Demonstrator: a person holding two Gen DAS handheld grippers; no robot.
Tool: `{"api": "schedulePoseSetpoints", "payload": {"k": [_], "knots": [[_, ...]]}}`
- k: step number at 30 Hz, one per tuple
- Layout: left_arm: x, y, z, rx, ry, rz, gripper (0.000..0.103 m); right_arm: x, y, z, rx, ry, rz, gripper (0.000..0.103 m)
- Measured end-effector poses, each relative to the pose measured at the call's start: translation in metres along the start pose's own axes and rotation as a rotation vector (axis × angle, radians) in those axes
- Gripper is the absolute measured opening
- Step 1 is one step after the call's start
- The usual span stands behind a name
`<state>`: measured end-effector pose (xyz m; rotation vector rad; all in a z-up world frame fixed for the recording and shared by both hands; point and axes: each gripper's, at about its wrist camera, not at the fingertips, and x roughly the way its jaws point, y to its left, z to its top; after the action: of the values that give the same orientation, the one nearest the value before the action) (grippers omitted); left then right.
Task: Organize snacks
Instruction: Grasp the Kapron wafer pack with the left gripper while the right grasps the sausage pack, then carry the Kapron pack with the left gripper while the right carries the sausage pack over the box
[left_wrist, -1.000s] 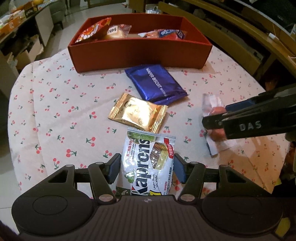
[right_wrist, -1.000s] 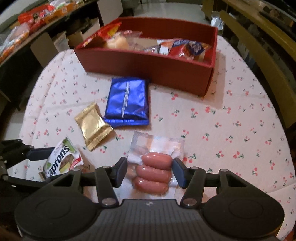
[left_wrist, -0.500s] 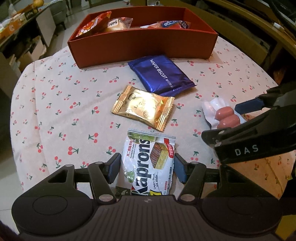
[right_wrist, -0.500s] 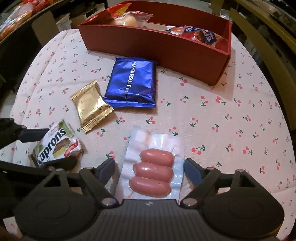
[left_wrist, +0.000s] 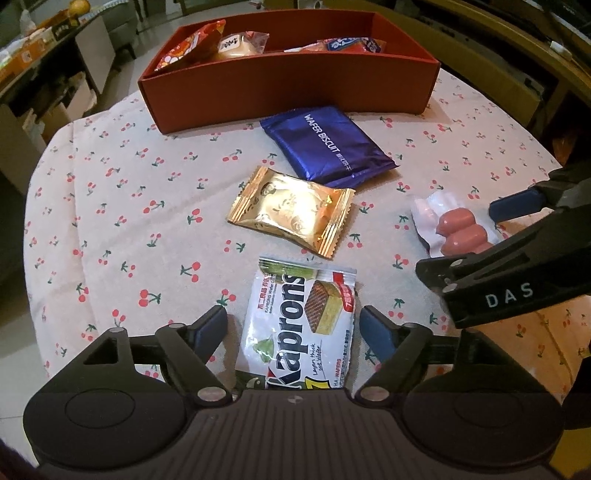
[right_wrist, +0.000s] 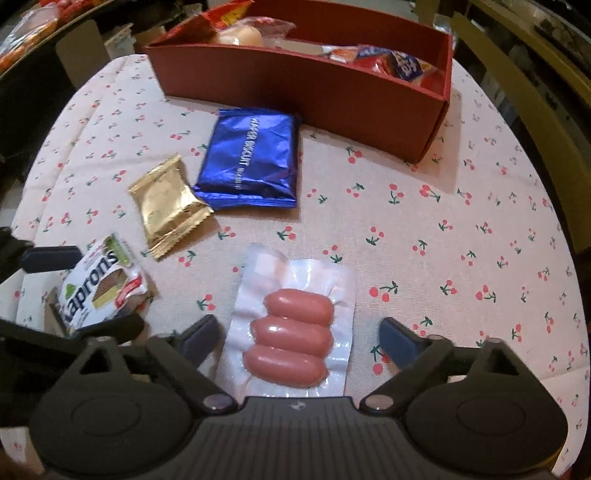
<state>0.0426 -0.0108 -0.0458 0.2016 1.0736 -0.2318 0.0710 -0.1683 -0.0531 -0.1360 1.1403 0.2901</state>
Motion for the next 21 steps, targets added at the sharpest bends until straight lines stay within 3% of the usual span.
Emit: {"api": "schedulePoseSetpoints", "payload": {"k": [1,3,5,9,21], "knots": [[0.0,0.0,0.0,0.002,0.0,0.0,0.085,-0.003,0.002,-0.001,-0.009,-0.007,0.012,0.09],[0.001,-0.001,0.0,0.002,0.0,-0.002,0.086,-0.007,0.004,-0.002,-0.025,-0.014,0.011,0.088],[0.001,-0.001,-0.001,0.004,0.0,-0.006,0.085,-0.007,0.004,-0.002,-0.024,-0.015,0.012,0.088],[-0.003,-0.002,0.0,-0.005,-0.006,-0.026,0.067,-0.011,0.003,-0.003,-0.029,-0.018,0.008,0.088],[-0.004,-0.003,0.0,0.003,-0.01,-0.025,0.066,-0.016,0.0,-0.002,-0.033,-0.038,-0.006,0.088]]}}
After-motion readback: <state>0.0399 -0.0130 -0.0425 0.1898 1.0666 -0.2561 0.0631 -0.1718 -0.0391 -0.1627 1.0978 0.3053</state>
